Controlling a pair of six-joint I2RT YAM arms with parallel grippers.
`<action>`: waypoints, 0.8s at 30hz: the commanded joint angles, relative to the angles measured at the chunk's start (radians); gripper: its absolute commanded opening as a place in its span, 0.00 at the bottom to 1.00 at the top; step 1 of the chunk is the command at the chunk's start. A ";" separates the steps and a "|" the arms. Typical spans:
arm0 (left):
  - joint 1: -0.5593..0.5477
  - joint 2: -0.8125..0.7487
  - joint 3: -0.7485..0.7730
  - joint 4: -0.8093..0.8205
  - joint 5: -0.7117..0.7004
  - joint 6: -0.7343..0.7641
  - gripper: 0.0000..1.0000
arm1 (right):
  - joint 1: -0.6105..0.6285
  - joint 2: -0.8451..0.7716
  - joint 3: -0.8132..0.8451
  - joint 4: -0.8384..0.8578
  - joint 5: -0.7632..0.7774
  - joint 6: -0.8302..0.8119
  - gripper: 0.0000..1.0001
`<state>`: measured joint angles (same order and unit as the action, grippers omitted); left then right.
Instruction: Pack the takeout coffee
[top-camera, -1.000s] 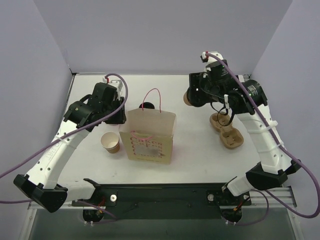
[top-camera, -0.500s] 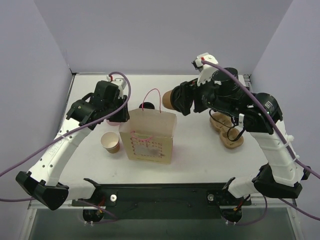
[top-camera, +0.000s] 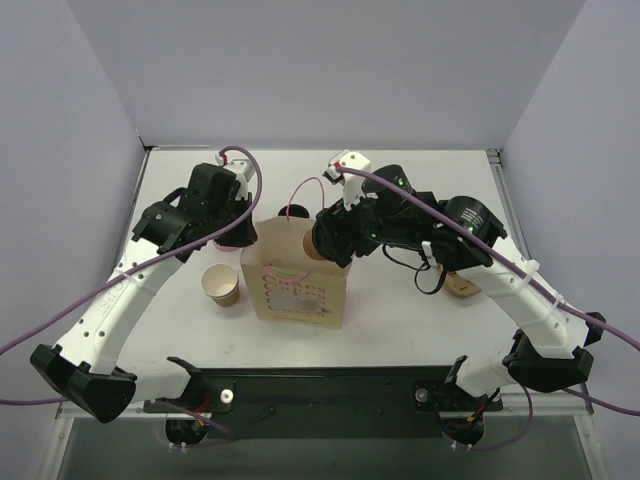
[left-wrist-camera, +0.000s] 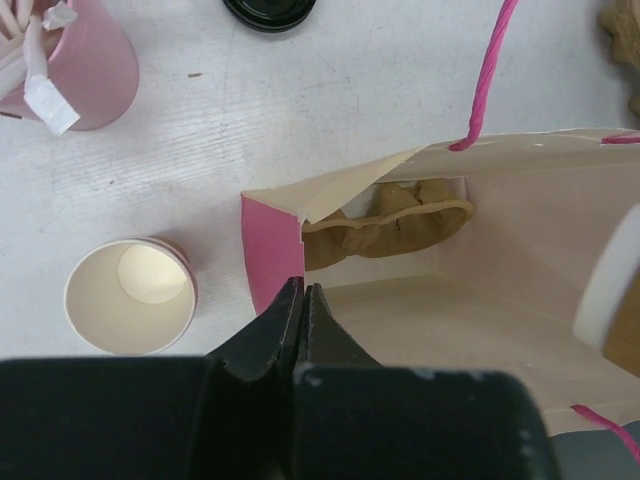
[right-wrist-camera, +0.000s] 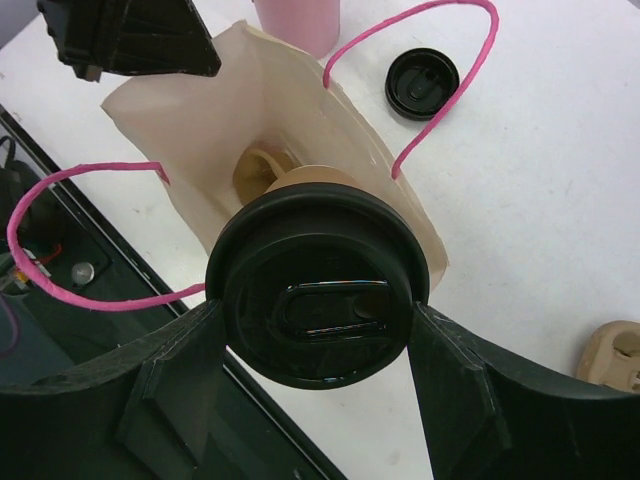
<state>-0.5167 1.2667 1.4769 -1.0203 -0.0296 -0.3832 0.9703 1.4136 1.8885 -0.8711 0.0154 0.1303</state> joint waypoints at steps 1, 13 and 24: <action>0.003 -0.023 0.013 0.130 0.092 0.001 0.00 | 0.007 -0.001 -0.009 0.035 0.054 -0.086 0.50; -0.014 -0.145 -0.174 0.516 0.241 -0.002 0.00 | 0.076 -0.042 -0.121 0.035 0.170 -0.264 0.48; -0.017 -0.342 -0.420 0.473 0.179 -0.042 0.50 | 0.254 -0.045 -0.327 0.080 0.334 -0.222 0.45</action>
<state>-0.5293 0.9653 1.0523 -0.5453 0.1898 -0.4118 1.1683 1.3796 1.5887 -0.7902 0.2394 -0.1055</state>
